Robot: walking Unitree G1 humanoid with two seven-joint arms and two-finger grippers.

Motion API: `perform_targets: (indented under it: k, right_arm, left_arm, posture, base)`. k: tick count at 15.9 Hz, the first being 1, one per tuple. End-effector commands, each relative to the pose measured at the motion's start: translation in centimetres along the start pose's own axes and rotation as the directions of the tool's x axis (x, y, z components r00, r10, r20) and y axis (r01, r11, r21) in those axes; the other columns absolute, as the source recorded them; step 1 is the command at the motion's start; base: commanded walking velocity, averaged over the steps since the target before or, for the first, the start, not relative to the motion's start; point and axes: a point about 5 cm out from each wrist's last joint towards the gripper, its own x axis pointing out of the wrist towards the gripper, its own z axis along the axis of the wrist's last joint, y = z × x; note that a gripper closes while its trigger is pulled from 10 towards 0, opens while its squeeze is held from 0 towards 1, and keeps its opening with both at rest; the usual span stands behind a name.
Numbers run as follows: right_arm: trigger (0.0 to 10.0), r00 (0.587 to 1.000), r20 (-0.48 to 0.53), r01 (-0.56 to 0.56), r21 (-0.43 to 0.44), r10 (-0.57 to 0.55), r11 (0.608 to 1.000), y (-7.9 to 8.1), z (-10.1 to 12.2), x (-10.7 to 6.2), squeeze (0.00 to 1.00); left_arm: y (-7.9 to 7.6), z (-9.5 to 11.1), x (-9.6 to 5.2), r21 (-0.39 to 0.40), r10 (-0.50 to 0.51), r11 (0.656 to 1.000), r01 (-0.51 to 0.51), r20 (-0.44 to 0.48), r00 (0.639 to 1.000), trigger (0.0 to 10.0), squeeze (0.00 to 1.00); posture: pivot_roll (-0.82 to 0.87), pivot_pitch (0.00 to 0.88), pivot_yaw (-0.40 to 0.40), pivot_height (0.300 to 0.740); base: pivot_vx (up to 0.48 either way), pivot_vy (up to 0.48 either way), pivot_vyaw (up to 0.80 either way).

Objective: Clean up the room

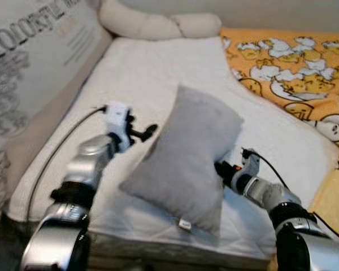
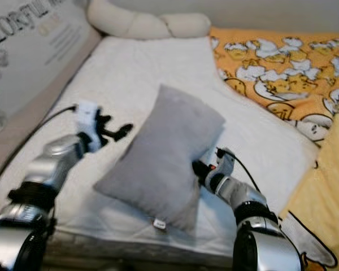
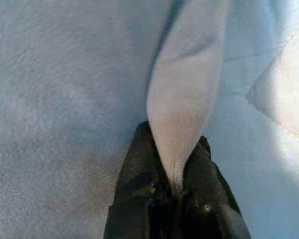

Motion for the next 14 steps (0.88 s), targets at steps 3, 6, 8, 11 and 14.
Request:
perform_targets:
  k: [3,6,8,11,14]
  right_arm:
    - [0.0,1.000,-0.022,-0.010,-0.067,0.009,0.998,-0.6,-0.3,-0.2,0.00]
    - [0.0,1.000,-0.021,0.003,-0.047,-0.004,0.999,-1.7,-0.7,-0.8,0.00]
    - [0.0,1.000,-0.016,0.010,-0.028,-0.011,1.000,-2.8,-1.0,-1.5,0.00]
    - [0.0,1.000,-0.003,0.011,-0.010,-0.011,1.000,-3.4,-1.1,-1.9,0.00]
    - [0.0,1.000,0.012,-0.020,-0.011,0.020,1.000,-2.5,-0.8,-1.6,0.00]
  left_arm:
    - [-1.0,-1.4,1.7,-0.073,-0.021,0.997,0.017,-0.061,0.998,10.0,1.00]
    - [-1.4,-2.1,2.5,-0.155,0.048,0.986,-0.056,-0.056,0.997,10.0,1.00]
    - [-2.2,-2.7,2.8,-0.358,0.036,0.933,-0.038,-0.013,0.999,10.0,1.00]
    - [-6.4,-5.3,3.1,-0.476,-0.293,0.851,0.222,-0.080,0.953,10.0,1.00]
    - [-8.1,-6.9,2.6,-0.454,-0.456,0.819,0.351,-0.143,0.878,10.0,1.00]
  posture:
    - [-0.01,0.000,0.085,0.740]
    - [-0.06,0.000,0.114,0.740]
    - [-0.09,0.000,0.135,0.740]
    - [-0.11,0.000,0.146,0.740]
    - [-0.11,0.000,0.152,0.740]
  base:
    - [0.000,0.000,0.00]
    - [0.000,0.000,0.00]
    - [0.000,0.000,0.00]
    - [0.000,0.000,0.00]
    - [0.000,0.000,0.00]
